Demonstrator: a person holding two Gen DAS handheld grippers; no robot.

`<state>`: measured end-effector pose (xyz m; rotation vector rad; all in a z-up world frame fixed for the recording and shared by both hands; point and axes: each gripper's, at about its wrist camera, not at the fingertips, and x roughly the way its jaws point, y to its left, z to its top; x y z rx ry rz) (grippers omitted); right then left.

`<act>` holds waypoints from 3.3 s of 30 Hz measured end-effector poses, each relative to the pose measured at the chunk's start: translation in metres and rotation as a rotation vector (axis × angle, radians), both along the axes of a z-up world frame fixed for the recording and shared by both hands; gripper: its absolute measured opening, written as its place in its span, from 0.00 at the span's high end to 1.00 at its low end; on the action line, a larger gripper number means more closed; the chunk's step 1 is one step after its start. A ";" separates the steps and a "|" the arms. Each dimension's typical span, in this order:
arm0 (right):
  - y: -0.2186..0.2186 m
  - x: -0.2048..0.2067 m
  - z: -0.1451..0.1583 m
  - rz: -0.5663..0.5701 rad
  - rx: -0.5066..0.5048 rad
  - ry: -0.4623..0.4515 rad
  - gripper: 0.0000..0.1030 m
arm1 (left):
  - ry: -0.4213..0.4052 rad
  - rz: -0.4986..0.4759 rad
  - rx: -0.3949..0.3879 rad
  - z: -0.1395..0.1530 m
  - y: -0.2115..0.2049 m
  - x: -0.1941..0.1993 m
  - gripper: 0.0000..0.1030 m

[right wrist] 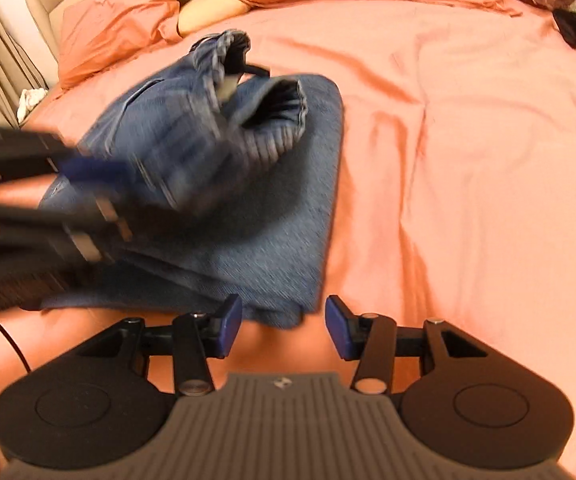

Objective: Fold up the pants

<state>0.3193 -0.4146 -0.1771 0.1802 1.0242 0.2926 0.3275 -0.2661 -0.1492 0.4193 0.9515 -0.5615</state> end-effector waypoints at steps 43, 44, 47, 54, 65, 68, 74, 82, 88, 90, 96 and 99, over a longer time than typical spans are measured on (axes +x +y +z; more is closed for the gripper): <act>0.060 0.149 0.034 -0.211 0.113 0.038 0.67 | -0.012 0.292 -0.044 0.006 0.248 0.069 0.36; 0.068 0.145 0.044 -0.174 0.060 0.006 0.74 | -0.009 0.299 -0.049 0.006 0.250 0.070 0.36; 0.093 0.134 0.073 -0.095 -0.050 -0.088 0.83 | -0.028 0.312 -0.043 0.008 0.249 0.069 0.36; 0.107 0.130 0.139 -0.020 -0.178 -0.234 0.88 | -0.065 0.337 -0.073 0.020 0.244 0.064 0.36; 0.026 0.151 0.035 -0.248 -0.084 0.072 0.79 | -0.111 0.308 -0.102 0.010 0.221 0.092 0.62; 0.022 0.167 0.020 -0.259 -0.094 0.120 0.74 | -0.100 0.345 -0.139 0.007 0.216 0.116 0.67; 0.027 0.183 0.012 -0.239 -0.131 0.142 0.72 | 0.013 0.382 -0.083 -0.022 0.201 0.163 0.72; 0.031 0.162 0.030 -0.243 -0.179 0.082 0.61 | 0.020 0.371 0.064 -0.018 0.185 0.161 0.74; 0.037 0.104 0.076 -0.191 -0.228 -0.066 0.61 | -0.067 0.238 0.029 0.015 0.200 0.089 0.74; 0.044 0.085 0.086 -0.152 -0.225 -0.112 0.66 | -0.072 0.199 0.014 0.018 0.198 0.063 0.74; 0.067 0.054 0.075 -0.047 -0.276 -0.146 0.89 | -0.064 0.105 0.043 0.000 0.185 0.008 0.74; 0.061 0.048 0.051 -0.074 -0.254 -0.095 0.89 | -0.012 0.126 0.067 -0.020 0.189 0.005 0.76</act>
